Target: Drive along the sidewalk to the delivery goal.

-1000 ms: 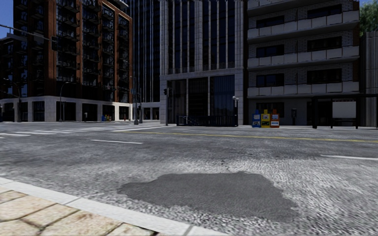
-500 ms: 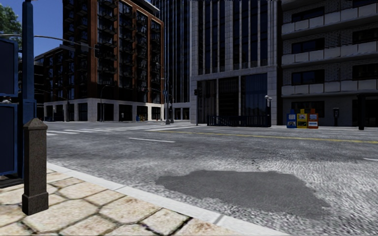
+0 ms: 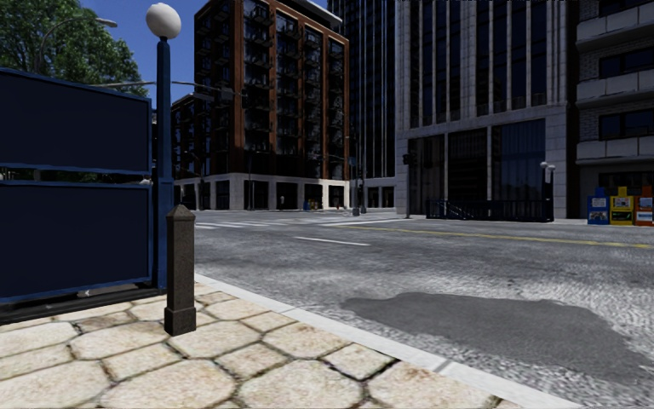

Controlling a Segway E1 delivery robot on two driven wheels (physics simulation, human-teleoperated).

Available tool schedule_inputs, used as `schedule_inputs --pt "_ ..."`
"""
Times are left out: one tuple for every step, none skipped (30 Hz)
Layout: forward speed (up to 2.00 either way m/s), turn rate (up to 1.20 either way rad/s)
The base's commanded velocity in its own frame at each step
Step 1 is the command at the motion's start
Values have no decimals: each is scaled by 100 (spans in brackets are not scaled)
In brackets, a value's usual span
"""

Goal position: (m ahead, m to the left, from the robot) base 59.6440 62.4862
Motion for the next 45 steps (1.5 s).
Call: schedule_inputs --pt "-43 57" --pt "-43 57" --pt "-43 57" --pt "-43 60" --pt "-43 66" --pt "-43 68" --pt "-44 68" --pt "-45 68" --pt "-45 68" --pt "-45 68" --pt "-46 68" --pt "-46 68" --pt "-46 68" --pt "-46 68" --pt "-46 68" --pt "-46 68" --pt "-47 68" --pt "-47 68" --pt "-47 68" --pt "-47 68" --pt "-47 68" --pt "-47 68" --pt "-47 68" --pt "-47 68" --pt "-47 68" --pt "-47 68" --pt "-47 69" --pt "-47 69" --pt "-47 69" --pt "-47 69" --pt "-47 69" --pt "-47 69" --pt "-47 69" --pt "-47 69" --pt "-47 69" --pt "-47 69" --pt "-49 69" --pt "-52 69" --pt "0 0" --pt "0 0" --pt "0 0" --pt "0 0" --pt "0 0" --pt "0 0" --pt "0 0"
